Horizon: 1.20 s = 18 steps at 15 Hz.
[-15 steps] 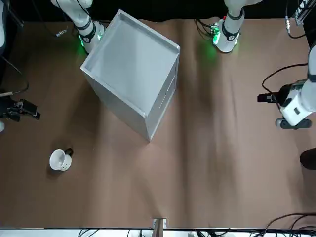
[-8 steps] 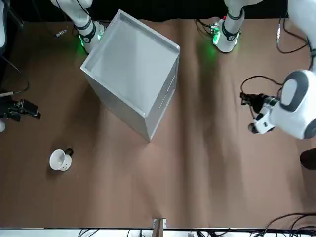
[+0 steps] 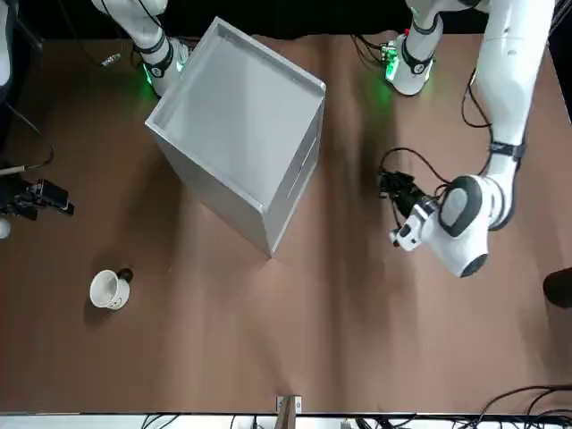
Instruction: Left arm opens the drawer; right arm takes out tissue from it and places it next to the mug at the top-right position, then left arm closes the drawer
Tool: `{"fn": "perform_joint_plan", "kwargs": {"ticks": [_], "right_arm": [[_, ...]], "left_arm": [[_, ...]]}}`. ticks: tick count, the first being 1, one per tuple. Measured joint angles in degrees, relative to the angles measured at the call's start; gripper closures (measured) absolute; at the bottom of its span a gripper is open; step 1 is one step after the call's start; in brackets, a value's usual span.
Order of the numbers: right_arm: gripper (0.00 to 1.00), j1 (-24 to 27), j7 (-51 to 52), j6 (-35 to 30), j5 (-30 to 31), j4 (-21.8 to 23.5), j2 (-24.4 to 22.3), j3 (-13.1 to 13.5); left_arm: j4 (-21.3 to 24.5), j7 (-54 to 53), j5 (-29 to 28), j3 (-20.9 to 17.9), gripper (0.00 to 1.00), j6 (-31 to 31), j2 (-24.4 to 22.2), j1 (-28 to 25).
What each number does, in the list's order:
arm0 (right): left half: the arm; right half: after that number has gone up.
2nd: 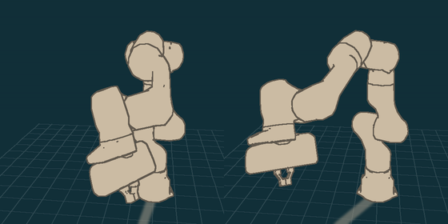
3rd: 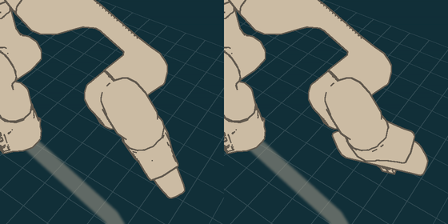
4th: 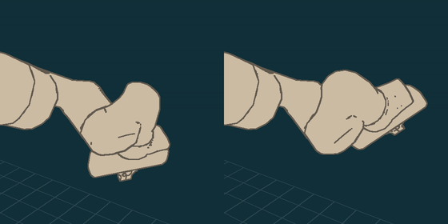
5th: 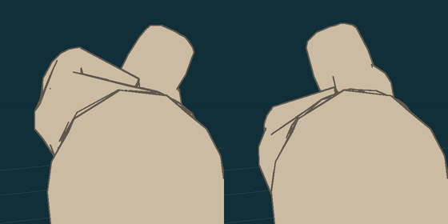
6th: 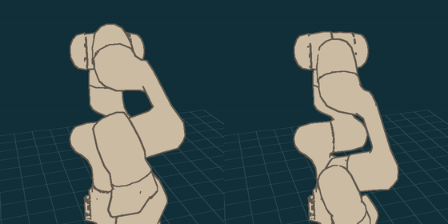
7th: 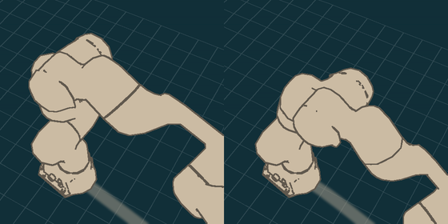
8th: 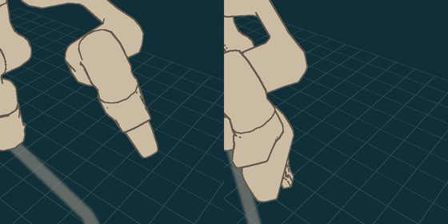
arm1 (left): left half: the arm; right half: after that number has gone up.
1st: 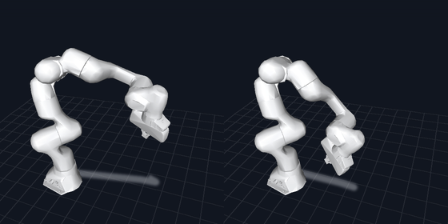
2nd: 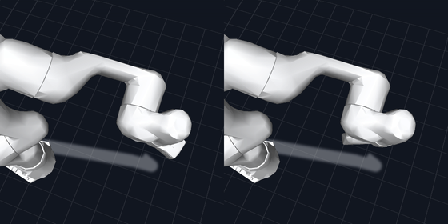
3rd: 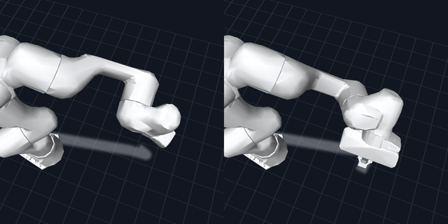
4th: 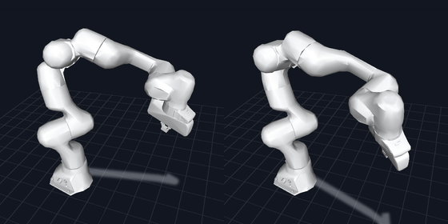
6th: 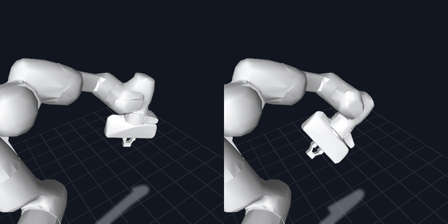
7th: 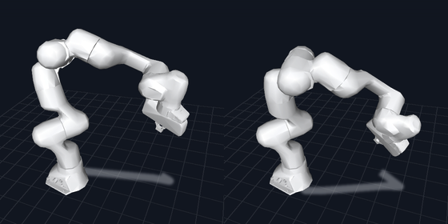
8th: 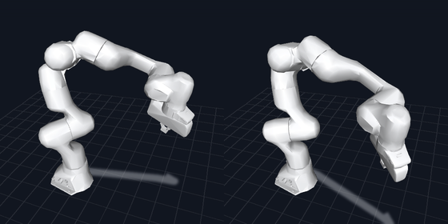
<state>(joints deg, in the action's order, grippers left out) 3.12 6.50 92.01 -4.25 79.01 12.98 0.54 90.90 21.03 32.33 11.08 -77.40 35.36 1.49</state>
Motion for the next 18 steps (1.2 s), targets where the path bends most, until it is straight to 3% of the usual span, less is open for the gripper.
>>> {"fn": "perform_joint_plan", "kwargs": {"ticks": [7,14,18], "right_arm": [[0.00,0.2,0.0,0.0,0.0,0.0,-0.2,0.1],[0.00,0.2,0.0,-0.5,0.0,0.0,-0.3,0.1],[0.00,0.1,0.0,-0.5,0.0,0.0,-0.3,0.1]], "left_arm": [[6.2,7.2,11.4,0.2,0.99,-12.6,0.5,8.7],[7.5,13.6,18.5,0.2,0.99,-19.5,0.5,9.4],[7.6,14.3,21.8,0.2,0.99,-20.4,0.5,9.5]]}}
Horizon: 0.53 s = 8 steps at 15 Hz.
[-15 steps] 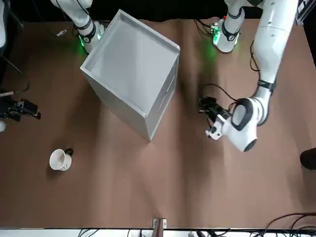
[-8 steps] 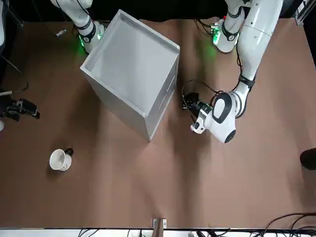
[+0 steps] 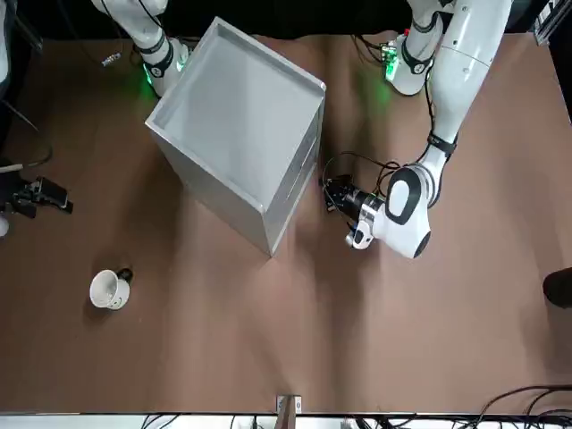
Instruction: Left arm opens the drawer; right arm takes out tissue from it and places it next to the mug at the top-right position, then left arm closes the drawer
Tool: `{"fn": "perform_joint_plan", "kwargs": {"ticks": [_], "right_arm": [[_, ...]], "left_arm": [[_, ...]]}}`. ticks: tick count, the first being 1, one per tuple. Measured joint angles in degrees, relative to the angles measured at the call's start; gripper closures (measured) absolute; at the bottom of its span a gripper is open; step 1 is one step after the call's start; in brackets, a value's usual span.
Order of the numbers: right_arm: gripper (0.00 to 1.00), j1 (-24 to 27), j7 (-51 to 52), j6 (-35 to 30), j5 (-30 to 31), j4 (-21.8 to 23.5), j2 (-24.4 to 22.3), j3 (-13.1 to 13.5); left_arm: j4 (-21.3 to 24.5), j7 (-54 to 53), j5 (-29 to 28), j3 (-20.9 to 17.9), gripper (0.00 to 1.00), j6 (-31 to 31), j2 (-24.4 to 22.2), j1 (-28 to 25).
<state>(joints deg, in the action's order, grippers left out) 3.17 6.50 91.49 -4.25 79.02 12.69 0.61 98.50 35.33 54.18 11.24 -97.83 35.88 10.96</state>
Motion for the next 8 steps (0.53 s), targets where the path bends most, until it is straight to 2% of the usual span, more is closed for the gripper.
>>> {"fn": "perform_joint_plan", "kwargs": {"ticks": [4,8], "right_arm": [[0.00,-0.1,0.0,0.0,0.0,0.0,0.0,0.0],[0.00,-0.1,0.0,0.0,0.0,0.1,0.0,0.0]], "left_arm": [[-0.3,2.0,1.4,0.0,0.99,-0.8,1.1,1.5],[-2.8,5.2,1.8,0.0,0.99,-1.0,3.5,1.6]]}}
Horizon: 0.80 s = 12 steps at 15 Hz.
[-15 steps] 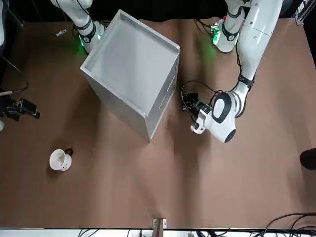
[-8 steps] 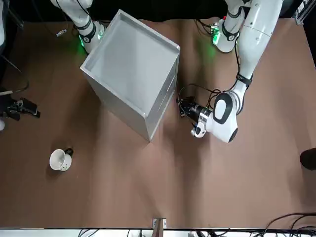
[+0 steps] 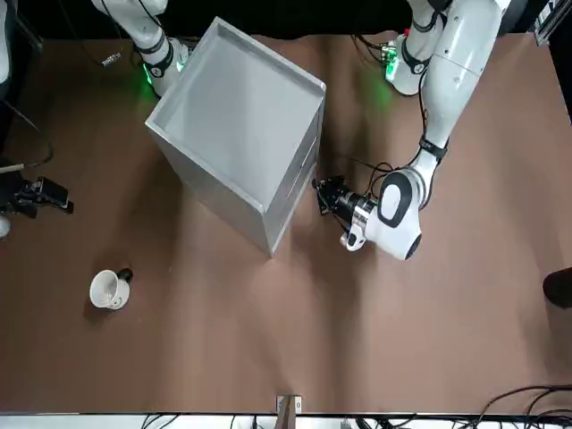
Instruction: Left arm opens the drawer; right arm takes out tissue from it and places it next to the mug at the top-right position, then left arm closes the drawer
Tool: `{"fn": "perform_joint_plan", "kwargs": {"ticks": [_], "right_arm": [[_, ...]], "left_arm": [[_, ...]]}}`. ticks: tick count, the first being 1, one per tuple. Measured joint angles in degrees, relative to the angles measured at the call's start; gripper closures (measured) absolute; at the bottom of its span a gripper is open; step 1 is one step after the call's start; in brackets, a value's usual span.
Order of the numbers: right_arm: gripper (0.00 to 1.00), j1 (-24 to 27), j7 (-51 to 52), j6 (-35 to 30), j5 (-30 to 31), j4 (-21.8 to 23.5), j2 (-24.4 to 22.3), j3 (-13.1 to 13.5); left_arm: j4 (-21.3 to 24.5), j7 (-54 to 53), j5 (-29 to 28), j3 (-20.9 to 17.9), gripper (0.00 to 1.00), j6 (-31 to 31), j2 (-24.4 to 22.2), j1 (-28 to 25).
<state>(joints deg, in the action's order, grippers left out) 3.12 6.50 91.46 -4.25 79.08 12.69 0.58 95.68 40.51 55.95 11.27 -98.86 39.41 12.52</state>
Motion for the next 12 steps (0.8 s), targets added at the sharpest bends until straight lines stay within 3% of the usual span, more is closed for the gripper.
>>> {"fn": "perform_joint_plan", "kwargs": {"ticks": [6,12], "right_arm": [[0.00,0.0,0.0,-0.1,0.0,0.1,0.0,0.0],[0.00,-0.1,0.0,-0.1,0.0,0.1,0.0,-0.1]], "left_arm": [[-4.0,3.2,3.2,0.9,0.99,0.7,4.1,0.4],[-4.8,3.1,3.3,1.6,0.99,6.2,4.9,1.0]]}}
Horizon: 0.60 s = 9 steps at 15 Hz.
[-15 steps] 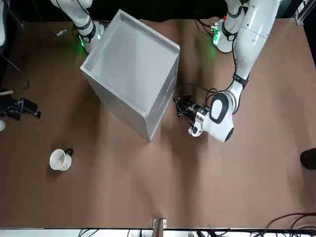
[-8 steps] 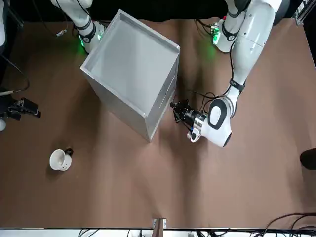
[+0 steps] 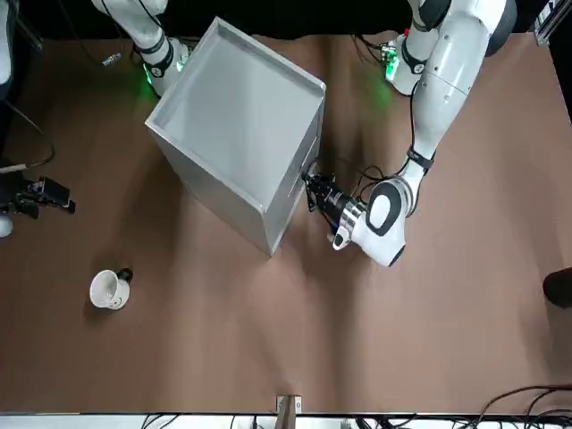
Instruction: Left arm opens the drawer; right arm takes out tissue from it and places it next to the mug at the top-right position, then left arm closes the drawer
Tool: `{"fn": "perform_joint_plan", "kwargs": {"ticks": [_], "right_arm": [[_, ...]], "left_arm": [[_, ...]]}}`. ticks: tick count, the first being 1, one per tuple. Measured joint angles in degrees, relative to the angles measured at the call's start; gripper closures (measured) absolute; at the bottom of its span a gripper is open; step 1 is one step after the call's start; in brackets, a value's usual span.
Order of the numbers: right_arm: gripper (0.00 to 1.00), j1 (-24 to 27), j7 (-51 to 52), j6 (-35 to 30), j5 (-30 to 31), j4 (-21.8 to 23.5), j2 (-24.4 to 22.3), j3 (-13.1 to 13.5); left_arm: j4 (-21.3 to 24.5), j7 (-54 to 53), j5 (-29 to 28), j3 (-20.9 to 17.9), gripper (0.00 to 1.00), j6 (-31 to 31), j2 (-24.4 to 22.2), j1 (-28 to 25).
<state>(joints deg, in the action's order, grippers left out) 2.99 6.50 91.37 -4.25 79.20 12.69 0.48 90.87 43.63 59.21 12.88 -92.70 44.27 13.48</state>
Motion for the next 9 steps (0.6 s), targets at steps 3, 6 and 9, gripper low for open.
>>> {"fn": "perform_joint_plan", "kwargs": {"ticks": [3,6,9], "right_arm": [[0.00,0.0,0.0,0.1,0.0,0.0,0.0,0.0],[0.00,0.0,0.0,0.1,0.0,0.0,0.0,0.0],[0.00,0.0,0.0,0.1,0.0,0.0,0.0,0.0]], "left_arm": [[-0.6,0.0,0.0,0.2,0.99,0.6,0.1,0.0],[-2.1,0.0,0.0,0.5,0.99,0.9,0.7,0.6],[-3.4,0.0,0.0,0.5,0.99,1.0,1.8,0.7]]}}
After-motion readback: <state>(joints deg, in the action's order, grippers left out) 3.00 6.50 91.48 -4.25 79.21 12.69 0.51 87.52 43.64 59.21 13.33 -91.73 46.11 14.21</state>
